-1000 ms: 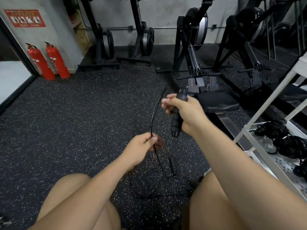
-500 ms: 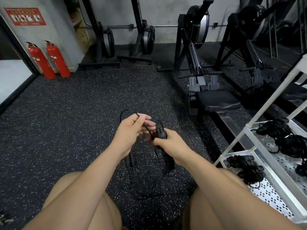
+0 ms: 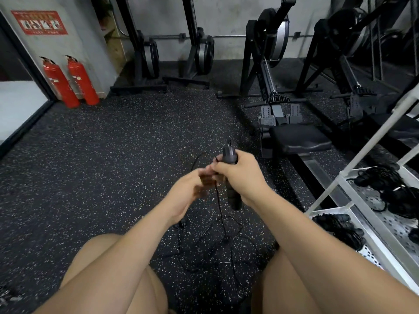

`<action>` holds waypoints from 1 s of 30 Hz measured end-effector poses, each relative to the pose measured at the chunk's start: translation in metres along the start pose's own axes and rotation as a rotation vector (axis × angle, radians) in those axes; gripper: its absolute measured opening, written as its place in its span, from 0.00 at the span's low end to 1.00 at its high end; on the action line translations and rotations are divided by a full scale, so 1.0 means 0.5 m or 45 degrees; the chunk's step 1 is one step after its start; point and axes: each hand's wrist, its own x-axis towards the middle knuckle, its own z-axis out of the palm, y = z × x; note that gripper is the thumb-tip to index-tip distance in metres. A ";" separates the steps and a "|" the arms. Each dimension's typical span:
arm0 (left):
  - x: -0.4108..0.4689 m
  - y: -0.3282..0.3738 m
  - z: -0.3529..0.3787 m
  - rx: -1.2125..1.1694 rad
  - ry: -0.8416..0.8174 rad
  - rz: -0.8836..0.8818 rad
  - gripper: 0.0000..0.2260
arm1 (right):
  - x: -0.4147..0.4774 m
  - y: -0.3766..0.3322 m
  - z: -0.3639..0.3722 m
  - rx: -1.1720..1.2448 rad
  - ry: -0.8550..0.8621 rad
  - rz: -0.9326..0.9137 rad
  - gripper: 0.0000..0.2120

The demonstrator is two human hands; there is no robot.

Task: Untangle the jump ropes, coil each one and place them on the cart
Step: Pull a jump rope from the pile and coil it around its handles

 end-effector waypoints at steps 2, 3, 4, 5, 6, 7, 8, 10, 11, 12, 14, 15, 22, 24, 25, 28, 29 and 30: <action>-0.003 -0.014 0.013 0.189 -0.041 -0.030 0.20 | -0.004 -0.040 0.004 0.116 -0.022 -0.007 0.07; -0.004 -0.020 0.021 0.300 -0.068 -0.031 0.18 | -0.004 -0.055 0.006 0.147 -0.026 -0.027 0.07; -0.004 -0.028 0.027 0.385 -0.097 -0.040 0.16 | -0.003 -0.071 0.007 0.181 -0.029 -0.046 0.07; -0.005 -0.034 0.032 0.430 -0.115 -0.061 0.14 | -0.001 -0.085 0.008 0.212 -0.033 -0.061 0.08; -0.006 -0.039 0.036 0.458 -0.128 -0.084 0.12 | 0.001 -0.099 0.008 0.259 -0.041 -0.068 0.08; -0.006 -0.043 0.038 0.482 -0.131 -0.102 0.11 | 0.005 -0.112 0.007 0.310 -0.041 -0.073 0.09; -0.006 -0.046 0.038 0.505 -0.127 -0.113 0.10 | 0.007 -0.128 0.005 0.363 -0.034 -0.072 0.10; -0.006 -0.047 0.037 0.532 -0.120 -0.141 0.09 | 0.017 -0.155 -0.001 0.455 -0.011 -0.063 0.10; -0.007 -0.046 0.036 0.545 -0.119 -0.164 0.09 | 0.023 -0.168 -0.005 0.491 0.000 -0.058 0.11; -0.009 -0.046 0.035 0.568 -0.117 -0.186 0.09 | 0.028 -0.179 -0.009 0.525 0.007 -0.052 0.12; -0.011 -0.046 0.032 0.633 -0.095 -0.212 0.10 | 0.040 -0.194 -0.016 0.571 0.012 -0.057 0.11; -0.012 -0.043 0.030 0.657 -0.081 -0.217 0.10 | 0.046 -0.197 -0.020 0.582 0.008 -0.068 0.11; -0.014 -0.012 0.014 0.437 0.056 -0.032 0.11 | 0.054 -0.160 -0.037 0.489 -0.017 -0.031 0.09; -0.011 0.008 0.006 0.391 0.124 0.027 0.11 | 0.049 -0.116 -0.039 0.385 -0.027 0.057 0.15; -0.009 0.021 0.001 0.412 0.164 0.065 0.11 | 0.047 -0.088 -0.037 0.320 -0.036 0.092 0.17; -0.009 0.059 -0.009 0.366 0.235 0.146 0.11 | 0.034 -0.009 -0.028 0.074 -0.066 0.133 0.13; -0.008 0.067 -0.012 0.317 0.243 0.154 0.11 | 0.027 0.014 -0.023 -0.014 -0.077 0.123 0.12; -0.008 0.074 -0.014 0.260 0.240 0.161 0.11 | 0.018 0.035 -0.018 -0.104 -0.095 0.111 0.11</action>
